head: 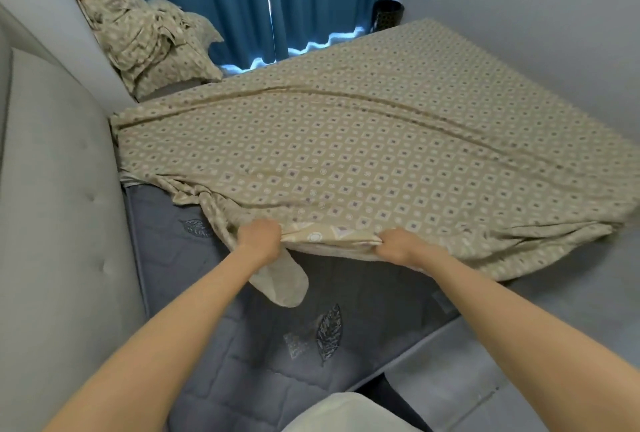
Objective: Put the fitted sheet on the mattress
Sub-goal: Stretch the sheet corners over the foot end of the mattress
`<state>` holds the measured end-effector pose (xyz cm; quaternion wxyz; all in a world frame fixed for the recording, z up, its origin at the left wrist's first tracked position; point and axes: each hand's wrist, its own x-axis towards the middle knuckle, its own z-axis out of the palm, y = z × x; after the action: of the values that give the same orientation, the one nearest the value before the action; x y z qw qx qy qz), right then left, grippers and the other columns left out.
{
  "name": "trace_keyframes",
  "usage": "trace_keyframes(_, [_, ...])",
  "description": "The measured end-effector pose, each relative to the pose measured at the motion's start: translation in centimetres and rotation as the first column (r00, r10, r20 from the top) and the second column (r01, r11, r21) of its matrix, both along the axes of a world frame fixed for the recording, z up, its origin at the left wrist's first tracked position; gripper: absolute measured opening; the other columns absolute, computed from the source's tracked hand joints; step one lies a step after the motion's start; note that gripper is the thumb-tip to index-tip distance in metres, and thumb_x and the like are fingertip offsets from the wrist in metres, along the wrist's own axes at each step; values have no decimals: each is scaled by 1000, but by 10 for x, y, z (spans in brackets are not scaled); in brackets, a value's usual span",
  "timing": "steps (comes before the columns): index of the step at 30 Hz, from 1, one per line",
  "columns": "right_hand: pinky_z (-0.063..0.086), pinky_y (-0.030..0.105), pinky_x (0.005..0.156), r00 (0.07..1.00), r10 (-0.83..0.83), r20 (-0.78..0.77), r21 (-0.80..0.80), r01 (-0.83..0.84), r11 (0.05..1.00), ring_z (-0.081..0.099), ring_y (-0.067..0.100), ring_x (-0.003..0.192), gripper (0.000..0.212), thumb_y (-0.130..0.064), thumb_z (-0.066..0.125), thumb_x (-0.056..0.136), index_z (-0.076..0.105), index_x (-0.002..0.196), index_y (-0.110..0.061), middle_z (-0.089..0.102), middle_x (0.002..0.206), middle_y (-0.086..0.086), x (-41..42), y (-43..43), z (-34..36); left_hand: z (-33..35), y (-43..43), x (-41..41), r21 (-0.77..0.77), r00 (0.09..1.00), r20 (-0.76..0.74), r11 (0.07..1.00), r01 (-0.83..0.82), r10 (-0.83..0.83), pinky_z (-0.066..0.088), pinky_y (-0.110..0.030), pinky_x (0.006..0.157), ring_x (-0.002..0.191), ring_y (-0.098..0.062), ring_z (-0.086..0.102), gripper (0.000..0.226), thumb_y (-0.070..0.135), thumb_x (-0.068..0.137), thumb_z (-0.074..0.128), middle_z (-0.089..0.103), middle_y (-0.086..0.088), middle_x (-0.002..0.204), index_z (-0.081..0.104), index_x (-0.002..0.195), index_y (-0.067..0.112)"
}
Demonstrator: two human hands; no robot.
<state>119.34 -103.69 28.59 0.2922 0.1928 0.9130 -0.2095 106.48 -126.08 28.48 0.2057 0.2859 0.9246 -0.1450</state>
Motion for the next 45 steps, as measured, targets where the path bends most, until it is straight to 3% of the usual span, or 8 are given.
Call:
trace_keyframes(5, [42, 30, 77, 983, -151, -103, -176, 131, 976, 58, 26, 95, 41, -48, 50, 92, 62, 83, -10, 64, 95, 9, 14, 4, 3, -1, -6, -7, -19, 993, 90, 997, 75, -73, -5, -61, 113, 112, -20, 54, 33, 47, 91, 49, 63, 2, 102, 57, 106, 19])
trace_keyframes(11, [39, 25, 61, 998, -37, -49, -109, 32, 994, 58, 23, 86, 38, -40, 74, 73, 58, 92, -12, 59, 91, 3, 25, 9, 8, 6, -5, 6, 44, 988, 153, 999, 30, -37, 46, -30, 78, 92, -21, 59, 39, 45, 77, 70, 60, -3, 98, 55, 99, 16])
trace_keyframes(13, [41, 28, 57, 996, -57, -72, -78, 51, 996, 57, 22, 76, 24, -27, 70, 72, 55, 83, -12, 59, 82, 3, 22, 8, 5, 2, -5, 9, 33, 954, 294, 997, -73, 60, 47, -28, 75, 91, -18, 59, 44, 45, 73, 73, 60, -1, 101, 52, 101, 18])
trace_keyframes(17, [46, 38, 99, 998, -51, 33, -130, 55, 990, 51, 29, 122, 85, -29, 79, 71, 36, 142, -10, 49, 139, 9, 28, 3, 8, 3, -11, 14, -38, 939, 322, 993, -116, 122, 49, -29, 80, 96, -18, 59, 60, 48, 69, 75, 59, 0, 108, 48, 112, 17])
trace_keyframes(22, [39, 27, 64, 994, -56, 94, 47, 52, 998, 57, 26, 92, 6, -23, 55, 90, 53, 91, -18, 57, 103, 6, 33, -22, 1, 4, -18, 19, -84, 997, 69, 996, -28, 34, 44, -26, 76, 97, -18, 60, 24, 25, 91, 51, 62, -2, 108, 58, 112, 14])
trace_keyframes(34, [36, 38, 104, 1000, -15, -18, 152, 17, 988, 30, 29, 137, 33, -15, 42, 95, 51, 125, -3, 28, 150, 13, 68, -66, -6, -2, -57, 25, 185, 946, 315, 983, 18, -77, 40, -27, 74, 95, -24, 60, 14, 24, 92, 48, 65, -8, 111, 57, 96, 14])
trace_keyframes(38, [37, 30, 75, 999, -41, 29, 89, 39, 995, 55, 30, 102, 10, -18, 42, 93, 49, 98, -11, 58, 118, 16, 79, -72, -3, -5, -63, 28, 172, 927, 370, 985, 5, -69, 45, -32, 87, 103, -24, 60, 36, 42, 89, 52, 63, -4, 117, 57, 111, 14])
trace_keyframes(45, [37, 31, 58, 996, -31, 81, 125, 20, 992, 52, 22, 72, 52, -65, 61, 77, 50, 78, -14, 51, 68, -1, 101, -74, -2, 2, -61, 54, -22, 897, 441, 999, 36, -22, 46, -27, 81, 100, -20, 57, 74, 54, 71, 73, 58, -3, 113, 50, 125, 9])
